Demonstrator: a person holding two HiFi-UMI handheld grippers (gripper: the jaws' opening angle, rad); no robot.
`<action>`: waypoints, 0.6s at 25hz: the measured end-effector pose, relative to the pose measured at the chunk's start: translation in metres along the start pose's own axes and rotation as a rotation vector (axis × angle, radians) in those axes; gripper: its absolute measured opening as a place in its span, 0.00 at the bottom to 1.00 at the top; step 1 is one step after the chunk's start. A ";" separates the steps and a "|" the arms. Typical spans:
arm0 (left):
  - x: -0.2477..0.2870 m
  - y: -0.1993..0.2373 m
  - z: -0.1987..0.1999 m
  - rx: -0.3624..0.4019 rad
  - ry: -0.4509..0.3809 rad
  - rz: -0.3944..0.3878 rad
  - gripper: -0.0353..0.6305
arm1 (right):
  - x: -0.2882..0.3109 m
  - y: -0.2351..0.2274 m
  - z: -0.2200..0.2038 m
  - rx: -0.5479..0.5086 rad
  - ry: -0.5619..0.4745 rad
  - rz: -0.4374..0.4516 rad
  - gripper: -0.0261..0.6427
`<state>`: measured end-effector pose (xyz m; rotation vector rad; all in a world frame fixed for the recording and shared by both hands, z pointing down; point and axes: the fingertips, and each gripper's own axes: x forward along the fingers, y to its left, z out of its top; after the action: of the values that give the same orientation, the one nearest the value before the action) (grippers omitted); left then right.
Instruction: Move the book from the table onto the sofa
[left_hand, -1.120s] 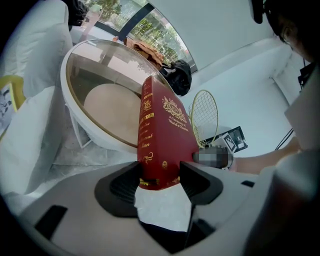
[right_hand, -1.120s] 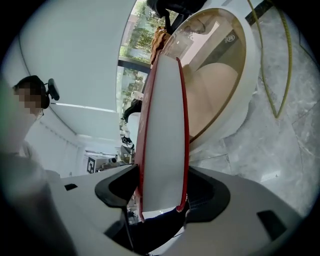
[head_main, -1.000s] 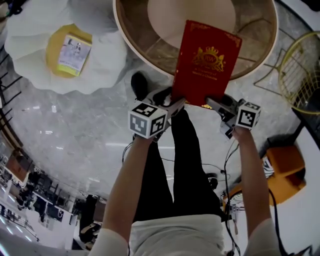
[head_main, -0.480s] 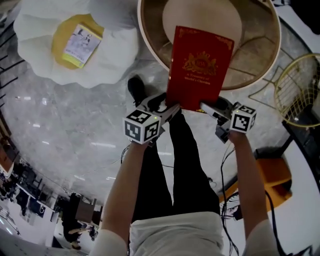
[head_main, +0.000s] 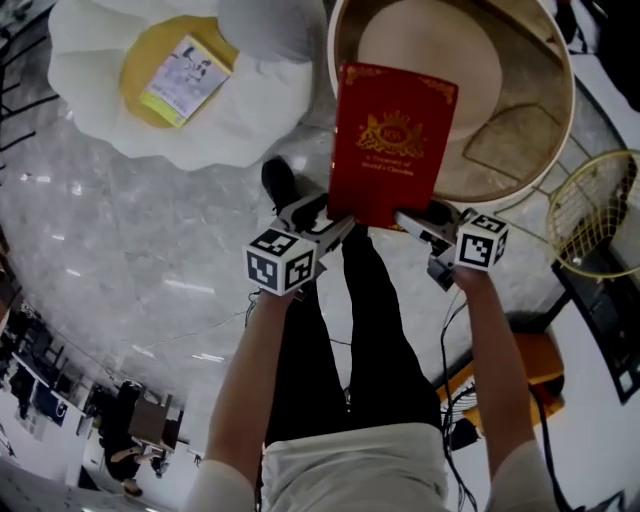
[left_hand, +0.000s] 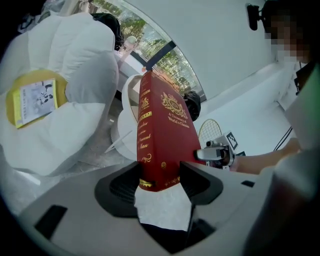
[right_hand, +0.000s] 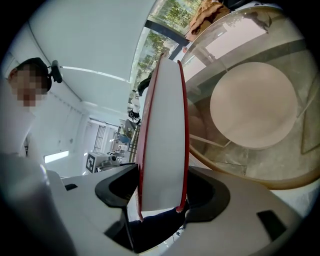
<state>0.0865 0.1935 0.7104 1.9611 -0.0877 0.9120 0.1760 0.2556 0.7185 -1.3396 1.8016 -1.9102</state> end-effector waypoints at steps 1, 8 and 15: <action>-0.005 0.004 0.002 -0.005 -0.007 0.003 0.43 | 0.006 0.004 0.002 -0.006 0.008 0.003 0.49; -0.051 0.040 0.026 -0.040 -0.061 0.030 0.43 | 0.059 0.039 0.023 -0.035 0.057 0.018 0.50; -0.093 0.088 0.048 -0.072 -0.121 0.058 0.43 | 0.120 0.066 0.042 -0.087 0.112 0.032 0.50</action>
<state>0.0110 0.0802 0.7017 1.9540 -0.2447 0.8155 0.1089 0.1288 0.7109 -1.2451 1.9678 -1.9471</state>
